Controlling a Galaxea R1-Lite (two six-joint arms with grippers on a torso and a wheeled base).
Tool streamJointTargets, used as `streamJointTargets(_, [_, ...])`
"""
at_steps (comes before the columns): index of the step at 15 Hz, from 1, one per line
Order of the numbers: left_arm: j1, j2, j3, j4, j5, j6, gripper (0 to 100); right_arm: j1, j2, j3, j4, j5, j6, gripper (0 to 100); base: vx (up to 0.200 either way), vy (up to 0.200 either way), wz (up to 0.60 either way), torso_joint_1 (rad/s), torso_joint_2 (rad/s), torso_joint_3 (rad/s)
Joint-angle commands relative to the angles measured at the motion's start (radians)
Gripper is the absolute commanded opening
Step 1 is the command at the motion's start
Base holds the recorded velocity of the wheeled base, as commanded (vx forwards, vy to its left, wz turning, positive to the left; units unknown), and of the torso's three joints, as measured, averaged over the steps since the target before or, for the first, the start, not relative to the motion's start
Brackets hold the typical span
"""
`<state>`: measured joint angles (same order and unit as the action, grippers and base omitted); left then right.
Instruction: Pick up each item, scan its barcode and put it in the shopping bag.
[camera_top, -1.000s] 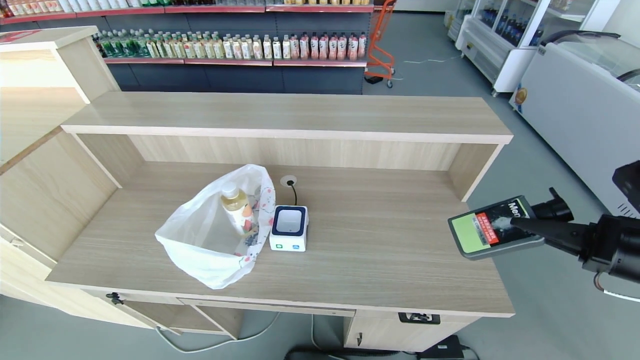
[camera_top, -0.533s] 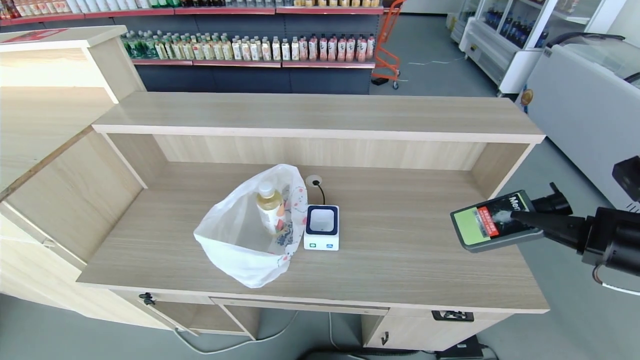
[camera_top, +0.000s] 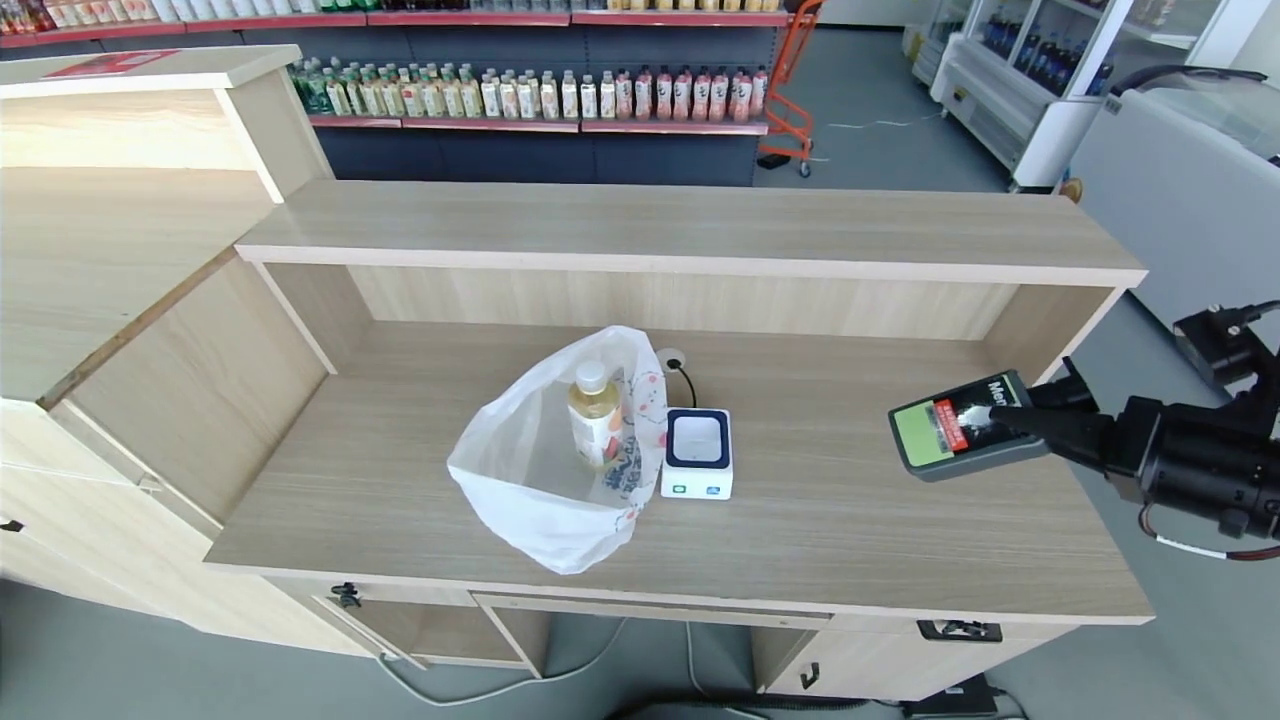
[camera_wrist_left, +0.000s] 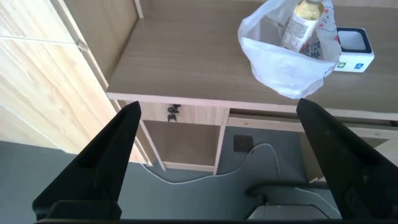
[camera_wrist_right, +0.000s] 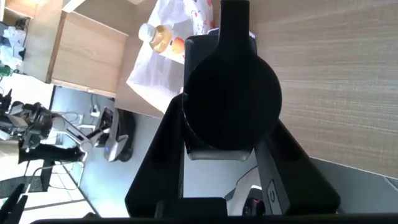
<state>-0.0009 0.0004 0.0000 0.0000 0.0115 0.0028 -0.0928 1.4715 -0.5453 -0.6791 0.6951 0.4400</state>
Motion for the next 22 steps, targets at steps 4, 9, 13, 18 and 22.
streamJointTargets(4, [-0.001, 0.000, 0.000, 0.000, 0.001, 0.000, 100, 0.004, 0.062, -0.002, -0.002, 0.001, -0.001, 0, 0.200, 0.000, 0.00, 0.002, 0.00, 0.004])
streamJointTargets(9, [-0.001, 0.000, 0.000, 0.000, 0.001, -0.003, 100, 0.036, 0.122, 0.008, -0.002, -0.042, -0.053, 0, 0.000, 0.000, 0.00, 0.000, 0.00, 0.000])
streamJointTargets(13, [-0.001, 0.000, 0.000, 0.000, 0.001, -0.003, 100, 0.160, 0.210, -0.019, -0.002, -0.042, -0.096, 0, 0.000, 0.000, 0.00, 0.000, 0.00, 0.000])
streamJointTargets(18, [-0.001, 0.000, 0.000, 0.000, 0.001, -0.003, 100, 0.196, 0.351, -0.085, -0.002, -0.043, -0.213, 0, 0.000, 0.000, 0.00, 0.000, 0.00, 0.000])
streamJointTargets(22, [-0.001, 0.000, 0.000, 0.000, 0.001, -0.003, 100, 0.211, 0.406, -0.151, -0.002, -0.042, -0.213, 0, 0.000, 0.000, 0.00, 0.000, 0.00, 0.000])
